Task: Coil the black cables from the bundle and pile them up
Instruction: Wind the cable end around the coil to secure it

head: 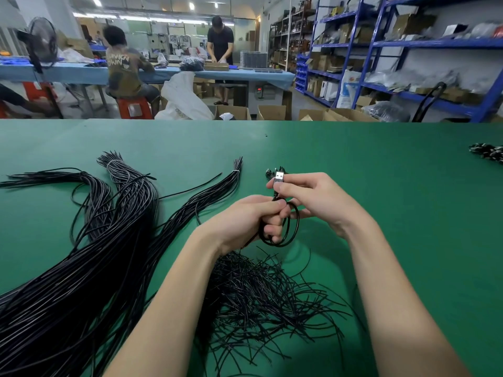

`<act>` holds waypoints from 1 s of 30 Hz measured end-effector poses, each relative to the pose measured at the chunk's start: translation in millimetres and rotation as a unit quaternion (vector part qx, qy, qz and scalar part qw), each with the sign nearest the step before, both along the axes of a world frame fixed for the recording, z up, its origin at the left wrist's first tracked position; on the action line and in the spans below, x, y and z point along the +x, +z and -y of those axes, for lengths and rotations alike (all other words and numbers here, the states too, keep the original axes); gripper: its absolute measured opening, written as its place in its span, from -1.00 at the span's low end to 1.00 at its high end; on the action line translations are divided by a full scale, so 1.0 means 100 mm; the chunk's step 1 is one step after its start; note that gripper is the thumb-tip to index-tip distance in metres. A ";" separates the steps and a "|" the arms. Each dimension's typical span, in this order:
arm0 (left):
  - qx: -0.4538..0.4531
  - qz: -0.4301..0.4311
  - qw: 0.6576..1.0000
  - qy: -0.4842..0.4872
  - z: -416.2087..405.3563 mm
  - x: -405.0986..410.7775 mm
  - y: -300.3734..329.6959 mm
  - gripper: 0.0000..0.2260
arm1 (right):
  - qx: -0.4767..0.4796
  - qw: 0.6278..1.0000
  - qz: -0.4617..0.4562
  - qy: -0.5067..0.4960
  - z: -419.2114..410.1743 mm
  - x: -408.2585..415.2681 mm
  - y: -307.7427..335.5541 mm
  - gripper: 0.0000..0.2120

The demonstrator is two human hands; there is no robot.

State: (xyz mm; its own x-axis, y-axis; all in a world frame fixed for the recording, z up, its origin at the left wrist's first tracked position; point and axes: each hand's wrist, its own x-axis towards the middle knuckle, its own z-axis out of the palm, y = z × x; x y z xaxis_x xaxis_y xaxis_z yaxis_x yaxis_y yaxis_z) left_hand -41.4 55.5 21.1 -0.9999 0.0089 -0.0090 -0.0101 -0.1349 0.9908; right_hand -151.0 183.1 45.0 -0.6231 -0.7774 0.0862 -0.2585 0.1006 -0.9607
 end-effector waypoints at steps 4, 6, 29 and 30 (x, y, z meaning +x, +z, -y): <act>-0.019 -0.002 0.998 0.064 0.02 -0.06 -0.04 -0.76 | 0.014 0.999 -0.029 -0.011 -0.02 -0.02 -0.01 -0.87; -0.023 -0.010 0.996 0.083 0.00 -0.09 -0.07 -0.74 | 0.009 0.999 -0.042 -0.019 0.01 -0.01 -0.02 -0.87; 0.161 0.039 0.983 0.082 -0.08 -0.06 -0.01 -0.89 | -0.050 0.997 -0.029 -0.059 -0.01 -0.07 -0.14 -0.91; 0.166 0.041 0.983 0.072 -0.09 -0.05 -0.02 -0.87 | -0.049 0.996 -0.039 -0.058 0.00 -0.07 -0.14 -0.91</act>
